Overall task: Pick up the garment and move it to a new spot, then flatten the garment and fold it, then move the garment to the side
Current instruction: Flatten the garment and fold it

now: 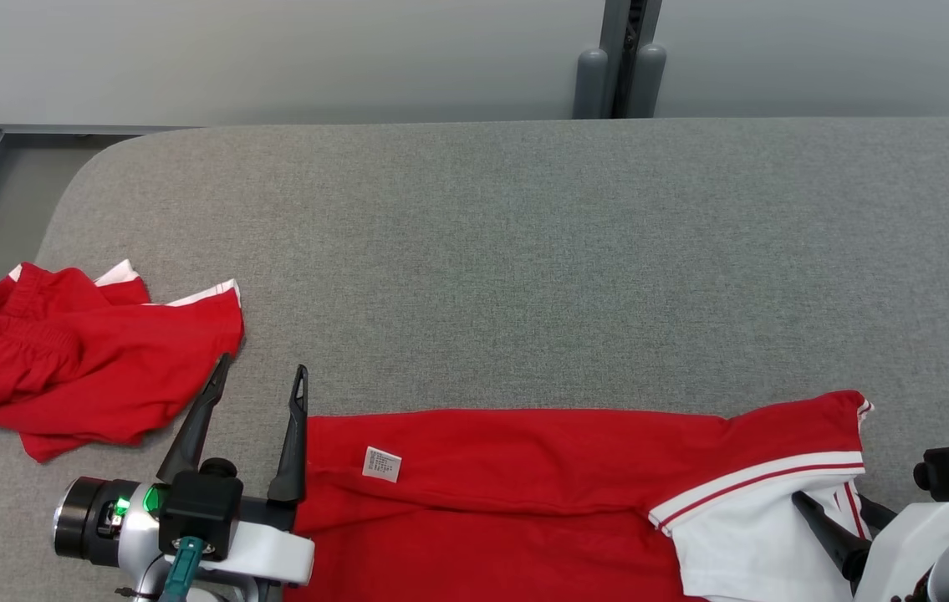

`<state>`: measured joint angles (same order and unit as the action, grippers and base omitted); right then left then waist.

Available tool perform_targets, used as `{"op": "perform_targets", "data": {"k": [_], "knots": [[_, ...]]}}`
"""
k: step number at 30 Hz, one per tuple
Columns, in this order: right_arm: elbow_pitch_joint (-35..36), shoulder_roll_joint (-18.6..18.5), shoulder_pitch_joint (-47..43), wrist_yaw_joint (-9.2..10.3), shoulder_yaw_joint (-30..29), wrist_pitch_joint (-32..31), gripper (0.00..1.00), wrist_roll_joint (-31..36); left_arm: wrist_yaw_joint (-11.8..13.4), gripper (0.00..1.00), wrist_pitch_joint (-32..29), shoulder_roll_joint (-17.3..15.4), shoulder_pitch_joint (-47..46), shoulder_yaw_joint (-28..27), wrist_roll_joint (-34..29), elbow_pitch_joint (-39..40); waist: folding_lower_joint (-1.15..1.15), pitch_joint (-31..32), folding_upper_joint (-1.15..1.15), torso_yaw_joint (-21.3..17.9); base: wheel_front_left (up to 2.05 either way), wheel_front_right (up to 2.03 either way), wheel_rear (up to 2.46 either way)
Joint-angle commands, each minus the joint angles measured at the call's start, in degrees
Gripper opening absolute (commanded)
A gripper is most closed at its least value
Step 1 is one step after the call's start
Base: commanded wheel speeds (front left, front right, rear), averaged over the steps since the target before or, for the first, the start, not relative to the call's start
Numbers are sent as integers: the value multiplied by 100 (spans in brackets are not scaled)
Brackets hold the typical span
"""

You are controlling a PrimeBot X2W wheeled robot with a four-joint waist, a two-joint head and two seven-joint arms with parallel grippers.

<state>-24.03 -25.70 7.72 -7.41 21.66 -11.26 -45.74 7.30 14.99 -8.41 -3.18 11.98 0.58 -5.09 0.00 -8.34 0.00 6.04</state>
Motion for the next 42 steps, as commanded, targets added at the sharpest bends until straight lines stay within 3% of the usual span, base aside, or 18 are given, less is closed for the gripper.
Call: {"op": "perform_targets", "data": {"k": [1, 4, 5, 11, 20, 27, 42], "knots": [[-87, 101, -61, -14, 195, -67, 100, -88, 4, 100, 18, -24, -71, -9, -25, -14, 0, 2, 0, -1, 0, 0, 0], [-164, 74, -18, -15, 382, -78, 9, -228, -14, 100, 18, -74, -89, 54, -111, -39, 0, 1, 0, -13, 0, 0, 0], [-167, 81, -12, -15, 445, -89, 0, -280, -2, 100, 18, -91, -104, 94, -144, -38, 0, -3, 0, -17, 0, 0, 0], [16, -16, 136, -14, 774, 23, 0, -662, 81, 100, 18, -83, -117, 164, -118, -45, 0, -32, 0, -32, 0, 0, 0], [-440, -413, 496, 8, 732, 431, 0, -467, 127, 100, 18, -101, -149, 229, -66, -74, 0, 2, 0, -43, 0, 0, 0], [-1008, -691, 810, 5, 415, 532, 0, -321, 148, 100, 18, -101, 1, 290, -52, -120, 0, 163, 0, -86, 0, 0, 0], [-2183, -1693, 1844, -6, -468, 201, 0, 33, 109, 100, 18, -74, -151, 396, -5, -106, 0, 45, 0, 62, 0, 0, 0]]}}
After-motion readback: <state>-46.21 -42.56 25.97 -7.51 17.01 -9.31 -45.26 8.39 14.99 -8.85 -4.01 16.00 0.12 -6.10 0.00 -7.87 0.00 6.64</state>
